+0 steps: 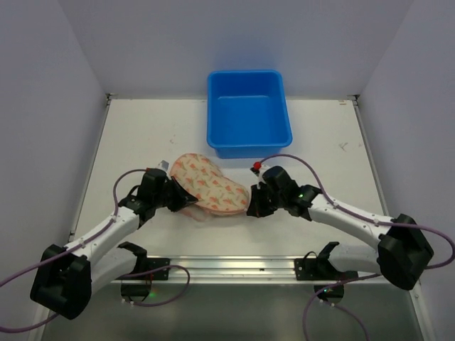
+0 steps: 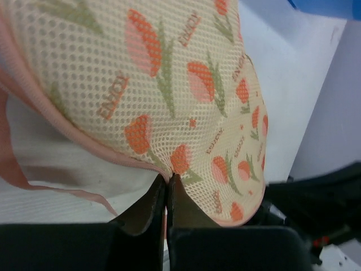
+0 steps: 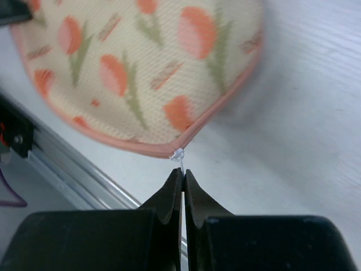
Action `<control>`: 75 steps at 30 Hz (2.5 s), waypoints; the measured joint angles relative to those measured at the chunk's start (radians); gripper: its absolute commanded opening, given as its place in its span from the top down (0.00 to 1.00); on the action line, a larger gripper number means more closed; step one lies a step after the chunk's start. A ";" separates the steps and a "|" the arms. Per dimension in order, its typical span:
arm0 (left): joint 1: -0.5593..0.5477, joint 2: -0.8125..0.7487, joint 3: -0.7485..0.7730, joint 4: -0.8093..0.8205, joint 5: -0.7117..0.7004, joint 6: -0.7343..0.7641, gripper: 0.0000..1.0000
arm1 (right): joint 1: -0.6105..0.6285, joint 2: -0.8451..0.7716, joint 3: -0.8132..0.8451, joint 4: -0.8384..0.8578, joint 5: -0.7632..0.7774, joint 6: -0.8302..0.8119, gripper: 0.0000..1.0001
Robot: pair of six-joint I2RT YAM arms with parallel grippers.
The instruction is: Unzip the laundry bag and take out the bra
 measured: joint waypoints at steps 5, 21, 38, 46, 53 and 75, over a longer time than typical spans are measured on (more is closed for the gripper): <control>0.027 -0.008 0.035 -0.055 0.113 0.143 1.00 | -0.129 -0.098 -0.069 -0.013 -0.029 0.006 1.00; 0.096 0.144 0.142 -0.086 0.142 0.264 0.00 | 0.238 0.225 0.160 0.082 -0.080 0.039 1.00; 0.098 -0.296 -0.044 -0.322 0.002 0.158 0.22 | 0.244 0.477 0.333 0.219 -0.099 0.087 1.00; 0.098 -0.298 -0.073 -0.317 0.000 0.112 1.00 | 0.244 0.477 0.335 0.202 -0.092 0.082 1.00; 0.098 -0.275 -0.073 -0.312 0.003 0.114 1.00 | 0.199 0.376 0.240 0.138 -0.049 0.047 1.00; 0.094 -0.303 -0.026 -0.395 0.073 0.269 0.54 | 0.185 0.119 0.043 -0.013 -0.120 0.042 0.57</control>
